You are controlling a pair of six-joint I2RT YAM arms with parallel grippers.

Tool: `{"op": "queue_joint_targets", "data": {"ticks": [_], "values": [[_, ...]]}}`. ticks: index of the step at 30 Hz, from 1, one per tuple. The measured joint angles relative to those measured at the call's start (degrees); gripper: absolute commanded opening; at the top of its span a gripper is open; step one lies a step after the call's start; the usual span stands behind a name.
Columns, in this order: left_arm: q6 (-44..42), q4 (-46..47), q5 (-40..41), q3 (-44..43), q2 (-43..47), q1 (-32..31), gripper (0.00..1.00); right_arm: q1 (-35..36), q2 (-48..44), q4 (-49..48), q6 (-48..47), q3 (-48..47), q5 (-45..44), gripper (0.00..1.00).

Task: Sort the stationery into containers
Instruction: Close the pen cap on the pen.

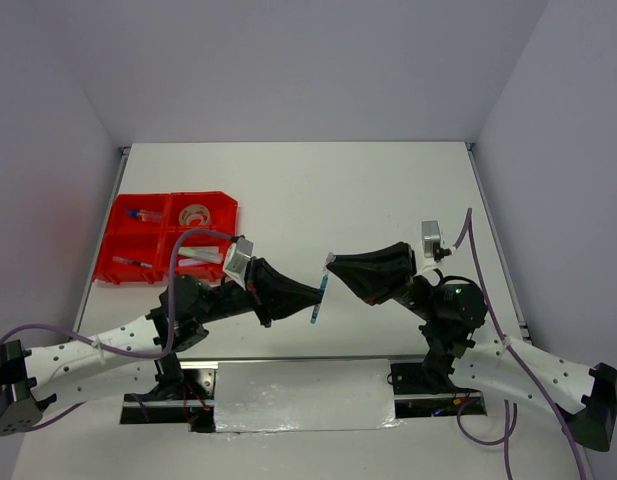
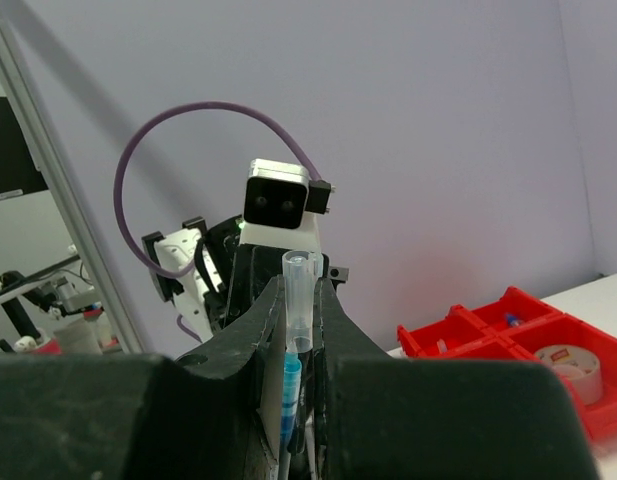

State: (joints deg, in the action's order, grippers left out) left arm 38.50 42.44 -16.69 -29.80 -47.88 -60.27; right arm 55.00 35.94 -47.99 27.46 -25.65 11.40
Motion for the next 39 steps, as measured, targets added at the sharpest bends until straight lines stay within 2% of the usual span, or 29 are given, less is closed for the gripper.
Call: {"op": "queue_joint_targets", "data": {"ticks": [12, 21, 26, 33, 39], "values": [[-1.2, -0.9, 0.8, 0.0, 0.8, 0.0, 0.00, 0.4, 0.7, -0.2, 1.3, 0.6, 0.5, 0.00], [-5.5, -6.6, 2.3, -2.1, 2.3, 0.0, 0.00, 1.0, 0.9, 5.5, 4.2, -1.7, -1.7, 0.02], [-8.5, -10.2, 3.4, -3.9, 2.6, 0.0, 0.00, 1.1, 0.9, 10.5, 5.2, -3.7, -3.3, 0.14], [-10.2, -13.0, 4.9, -5.2, 3.0, 0.0, 0.00, 1.4, 0.4, 10.7, 5.2, -3.3, -4.6, 0.20], [-10.0, -12.2, 4.9, -5.2, 2.2, 0.0, 0.00, 1.8, -0.2, 9.6, 3.9, -2.1, -3.7, 0.38]]}}
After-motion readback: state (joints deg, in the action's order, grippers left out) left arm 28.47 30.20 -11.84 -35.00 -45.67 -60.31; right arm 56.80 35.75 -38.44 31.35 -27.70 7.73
